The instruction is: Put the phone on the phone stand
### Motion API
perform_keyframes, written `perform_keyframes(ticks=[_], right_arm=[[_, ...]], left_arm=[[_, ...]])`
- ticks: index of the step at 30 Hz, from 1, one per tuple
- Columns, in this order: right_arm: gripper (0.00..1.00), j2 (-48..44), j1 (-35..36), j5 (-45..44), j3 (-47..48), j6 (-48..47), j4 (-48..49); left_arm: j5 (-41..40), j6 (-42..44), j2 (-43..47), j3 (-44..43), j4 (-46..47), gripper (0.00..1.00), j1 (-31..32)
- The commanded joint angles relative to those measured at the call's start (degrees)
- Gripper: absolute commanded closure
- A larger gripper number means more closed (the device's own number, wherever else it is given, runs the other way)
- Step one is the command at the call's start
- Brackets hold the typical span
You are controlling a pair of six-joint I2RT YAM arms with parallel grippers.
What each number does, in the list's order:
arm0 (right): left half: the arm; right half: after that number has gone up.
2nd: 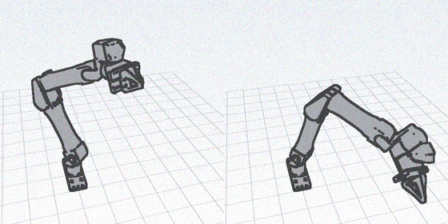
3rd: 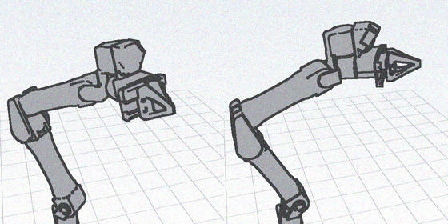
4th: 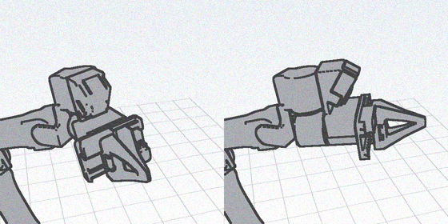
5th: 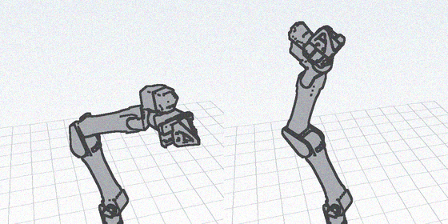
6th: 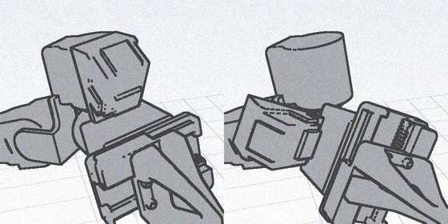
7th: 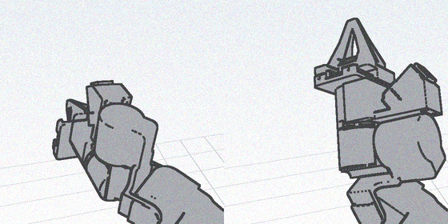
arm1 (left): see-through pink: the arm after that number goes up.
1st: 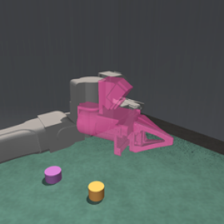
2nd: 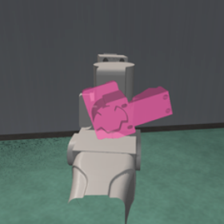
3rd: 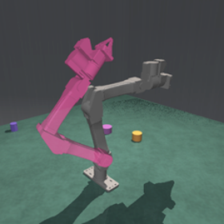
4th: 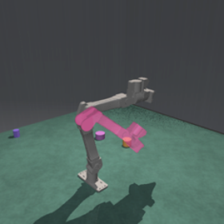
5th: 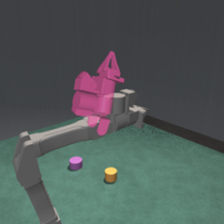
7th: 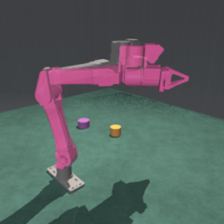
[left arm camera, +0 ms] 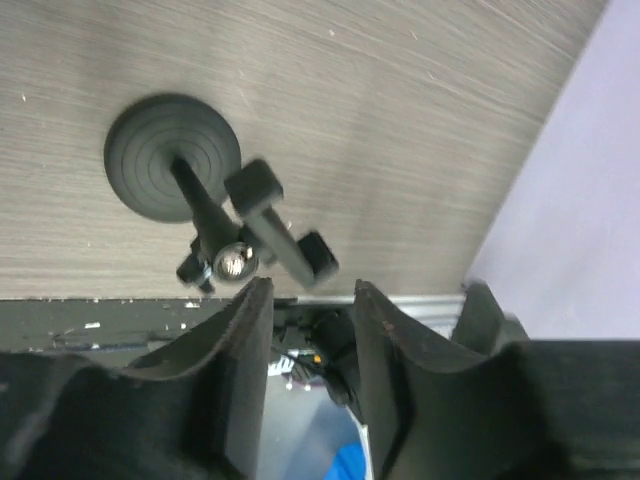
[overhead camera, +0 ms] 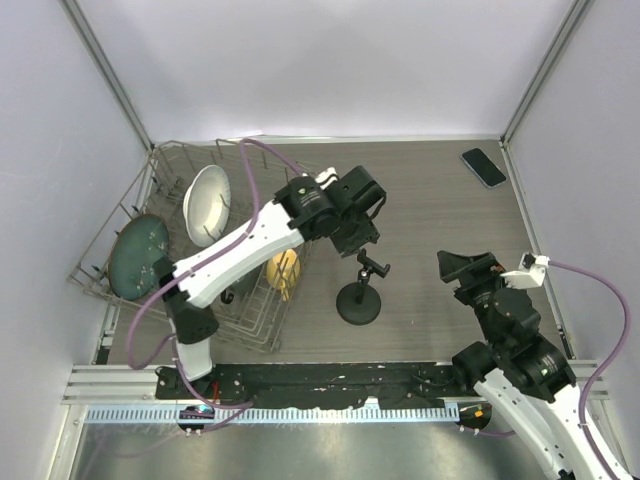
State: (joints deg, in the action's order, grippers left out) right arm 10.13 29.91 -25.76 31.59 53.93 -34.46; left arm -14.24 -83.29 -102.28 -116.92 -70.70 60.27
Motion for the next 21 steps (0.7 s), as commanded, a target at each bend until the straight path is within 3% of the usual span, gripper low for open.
perform_keyframes(ticks=[1,4,5,6,9,15,17,21], right_arm=[[0.19,-1.3,0.2,-5.4,3.6,-4.0,-4.0],[0.19,-1.6,0.1,-4.7,3.3,-5.5,-3.6],[0.19,-1.7,0.2,-4.7,3.2,-5.7,-3.6],[0.19,-1.5,0.2,-4.7,3.0,-5.7,-3.5],[0.19,-1.3,0.2,-4.5,2.6,-5.7,-3.2],[0.19,-1.4,0.2,-4.4,1.7,-5.7,-3.0],[0.19,-1.8,0.2,-4.3,1.4,-5.7,-2.9],[0.19,-2.2,0.2,-4.4,1.2,-5.6,-3.1]], left_arm=[[1.9,-5.8,-7.7,-7.7,-18.9,0.62,-1.6],[1.6,-5.8,-11.0,-10.9,-20.1,0.53,-1.6],[1.6,-5.7,-11.4,-10.9,-20.0,0.42,-1.6],[1.5,-5.7,-11.7,-10.6,-19.2,0.39,-1.6],[2.4,-7.6,-11.2,-7.7,-19.0,0.34,-1.6],[1.4,-10.2,-9.9,-5.4,-20.4,0.45,-1.6],[1.8,-10.7,-10.0,-4.7,-20.9,0.57,-1.6],[2.4,-10.5,-11.1,-4.1,-21.4,0.65,-1.6]])
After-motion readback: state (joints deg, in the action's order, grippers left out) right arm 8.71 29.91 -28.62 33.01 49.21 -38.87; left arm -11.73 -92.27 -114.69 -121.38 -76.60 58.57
